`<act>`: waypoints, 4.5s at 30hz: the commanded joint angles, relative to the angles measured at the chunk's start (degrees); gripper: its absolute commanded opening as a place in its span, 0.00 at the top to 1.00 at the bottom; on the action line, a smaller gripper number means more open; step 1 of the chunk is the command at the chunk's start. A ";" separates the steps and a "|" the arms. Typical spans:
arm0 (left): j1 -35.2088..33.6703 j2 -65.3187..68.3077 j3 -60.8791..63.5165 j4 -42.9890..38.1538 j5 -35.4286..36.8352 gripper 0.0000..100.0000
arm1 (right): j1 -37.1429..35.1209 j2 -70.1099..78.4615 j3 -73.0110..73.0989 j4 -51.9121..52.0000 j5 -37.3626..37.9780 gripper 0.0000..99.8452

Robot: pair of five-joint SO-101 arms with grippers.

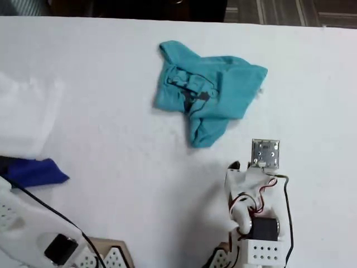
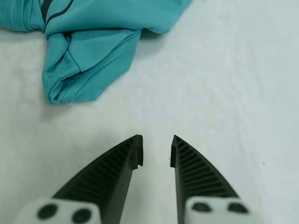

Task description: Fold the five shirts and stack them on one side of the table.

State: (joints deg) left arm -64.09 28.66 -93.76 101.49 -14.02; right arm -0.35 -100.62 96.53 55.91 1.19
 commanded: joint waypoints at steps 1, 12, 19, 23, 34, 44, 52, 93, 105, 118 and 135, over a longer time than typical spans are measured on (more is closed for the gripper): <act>-1.05 1.76 -1.63 0.88 -1.23 0.95 | 0.40 0.48 0.53 0.31 -0.09 0.89; -2.64 6.59 -1.98 0.79 -7.91 0.67 | 0.57 0.04 0.53 1.80 0.00 0.89; -0.26 -2.81 -1.80 0.79 -0.53 0.71 | 0.57 0.04 0.44 -3.56 0.00 0.89; 4.84 -6.68 -1.63 0.97 2.81 0.71 | 0.66 0.13 -1.05 -8.40 0.09 0.89; 18.81 -13.54 2.07 1.14 2.90 0.72 | 0.66 0.48 -18.90 -8.84 10.02 0.89; 29.27 -43.43 53.58 0.79 2.73 0.72 | 0.66 0.57 -33.32 -9.19 10.20 0.89; 38.68 -62.59 103.52 -16.88 2.46 0.72 | 0.75 0.92 -47.82 -9.27 10.20 0.89; 59.96 -25.14 109.41 -43.52 9.58 0.72 | -8.92 101.32 -109.27 28.09 10.11 0.89; 60.48 -8.88 97.36 -49.49 12.92 0.72 | -9.19 117.14 -115.16 22.37 10.64 0.89; 60.84 -3.87 94.90 -49.58 19.52 0.72 | -13.32 136.57 -126.24 21.14 10.11 0.60; 60.84 -0.62 93.05 -50.20 19.52 0.72 | -12.26 145.89 -141.63 31.69 10.11 0.94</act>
State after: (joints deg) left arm -4.04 28.31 1.45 52.44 5.05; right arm -15.12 46.37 -39.47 83.69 11.47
